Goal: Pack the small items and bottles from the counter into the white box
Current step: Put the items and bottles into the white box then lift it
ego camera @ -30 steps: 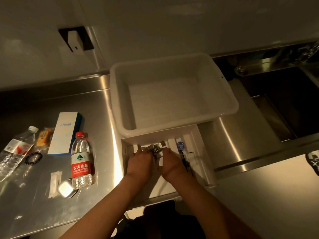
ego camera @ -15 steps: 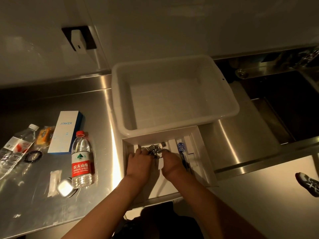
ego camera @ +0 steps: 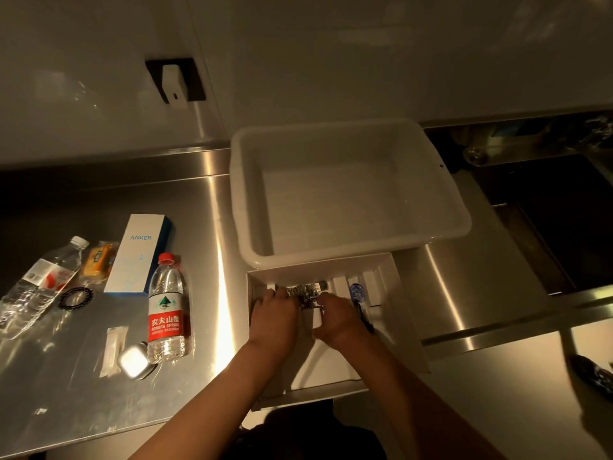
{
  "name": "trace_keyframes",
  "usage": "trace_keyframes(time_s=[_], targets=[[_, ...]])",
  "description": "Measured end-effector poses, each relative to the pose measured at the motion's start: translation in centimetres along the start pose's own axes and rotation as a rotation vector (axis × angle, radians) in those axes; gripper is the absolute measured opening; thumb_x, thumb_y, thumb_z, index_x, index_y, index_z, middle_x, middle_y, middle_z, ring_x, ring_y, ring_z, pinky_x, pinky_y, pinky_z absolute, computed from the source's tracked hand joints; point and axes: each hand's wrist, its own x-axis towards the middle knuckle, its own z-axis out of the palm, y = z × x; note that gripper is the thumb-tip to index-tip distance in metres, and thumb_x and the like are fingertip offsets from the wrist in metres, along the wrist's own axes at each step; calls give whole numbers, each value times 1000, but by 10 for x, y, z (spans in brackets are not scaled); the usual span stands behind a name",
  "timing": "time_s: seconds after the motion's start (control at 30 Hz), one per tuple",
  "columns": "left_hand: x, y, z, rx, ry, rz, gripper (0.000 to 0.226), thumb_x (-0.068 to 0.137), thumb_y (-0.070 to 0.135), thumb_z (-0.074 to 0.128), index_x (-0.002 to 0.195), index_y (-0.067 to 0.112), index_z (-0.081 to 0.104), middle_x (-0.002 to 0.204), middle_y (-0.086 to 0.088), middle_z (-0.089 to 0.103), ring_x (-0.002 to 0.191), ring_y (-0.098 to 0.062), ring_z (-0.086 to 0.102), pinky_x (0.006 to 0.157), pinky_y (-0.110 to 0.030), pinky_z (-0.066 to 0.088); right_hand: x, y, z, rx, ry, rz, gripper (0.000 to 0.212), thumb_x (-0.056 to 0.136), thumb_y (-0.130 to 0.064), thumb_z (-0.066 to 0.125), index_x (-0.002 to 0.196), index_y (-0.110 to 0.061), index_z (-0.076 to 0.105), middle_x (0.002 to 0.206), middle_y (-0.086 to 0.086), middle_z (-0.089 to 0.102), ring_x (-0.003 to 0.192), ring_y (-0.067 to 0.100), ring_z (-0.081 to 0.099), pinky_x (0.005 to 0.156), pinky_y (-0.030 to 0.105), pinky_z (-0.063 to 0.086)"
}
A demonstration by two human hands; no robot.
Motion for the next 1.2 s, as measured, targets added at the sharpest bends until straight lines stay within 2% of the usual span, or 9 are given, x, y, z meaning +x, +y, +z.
trace_keyframes(time_s=[0.1, 0.2, 0.33, 0.43, 0.57, 0.73, 0.87, 1.1, 1.2], targets=[[-5, -7, -12, -36, 77, 72, 54, 92, 17, 59, 145, 25, 52, 136, -2, 53, 126, -26, 49, 101, -37, 41, -2, -2, -10, -31, 58, -5, 49, 84, -14, 76, 130, -18, 59, 126, 5, 66, 116, 24, 63, 91, 25, 48], [-11, -15, -28, -57, 205, 149, 59, 92, 16, 55, 149, 30, 49, 131, 1, 56, 121, -24, 50, 102, -34, 37, -5, -12, -24, -12, 131, -97, 42, 87, -19, 74, 127, -19, 60, 125, 3, 67, 116, 22, 63, 90, 24, 46], [-21, -30, -48, -154, 337, 207, 47, 87, 12, 62, 132, 26, 65, 119, 0, 64, 111, -25, 57, 97, -33, 39, -12, -32, -43, 91, 172, -168, 60, 85, -22, 78, 140, -21, 55, 138, -1, 59, 125, 19, 59, 100, 26, 44], [-27, -50, -58, -202, 427, 156, 39, 81, 13, 73, 120, 20, 71, 116, -2, 67, 109, -26, 60, 95, -37, 46, -17, -49, -54, 115, 210, -212, 57, 82, -23, 80, 134, -23, 58, 132, -3, 60, 120, 18, 58, 100, 31, 48], [-38, -83, -66, -246, 488, 18, 38, 86, 21, 74, 123, 22, 70, 124, -1, 65, 114, -25, 59, 96, -39, 47, -25, -84, -59, 111, 255, -344, 53, 80, -27, 79, 130, -26, 61, 121, -8, 59, 110, 14, 60, 92, 29, 52], [-64, -134, -71, -269, 503, -118, 34, 92, 30, 67, 127, 27, 67, 129, 0, 61, 121, -26, 55, 104, -44, 48, -34, -141, -48, 94, 220, -514, 52, 86, -32, 73, 135, -30, 56, 133, -11, 52, 121, 11, 54, 101, 34, 51], [-91, -185, -71, -228, 491, -220, 40, 87, 28, 70, 127, 23, 66, 124, -2, 61, 114, -26, 54, 97, -41, 47, -36, -184, -26, 75, 153, -595, 59, 85, -34, 71, 141, -31, 51, 142, -12, 46, 127, 12, 49, 106, 30, 46], [-142, -274, -51, -272, 477, -379, 39, 90, 29, 69, 129, 26, 65, 126, 1, 59, 120, -23, 53, 102, -41, 47, -33, -246, 40, 23, 29, -615, 72, 81, -42, 76, 141, -48, 37, 140, -20, 42, 121, 10, 55, 97, 40, 57], [-157, -308, -42, -304, 478, -420, 39, 91, 28, 69, 130, 27, 65, 127, 3, 60, 121, -21, 53, 104, -42, 48, -30, -268, 66, 33, -11, -635, 69, 80, -40, 74, 138, -50, 37, 144, -21, 37, 119, 7, 52, 99, 34, 55]])
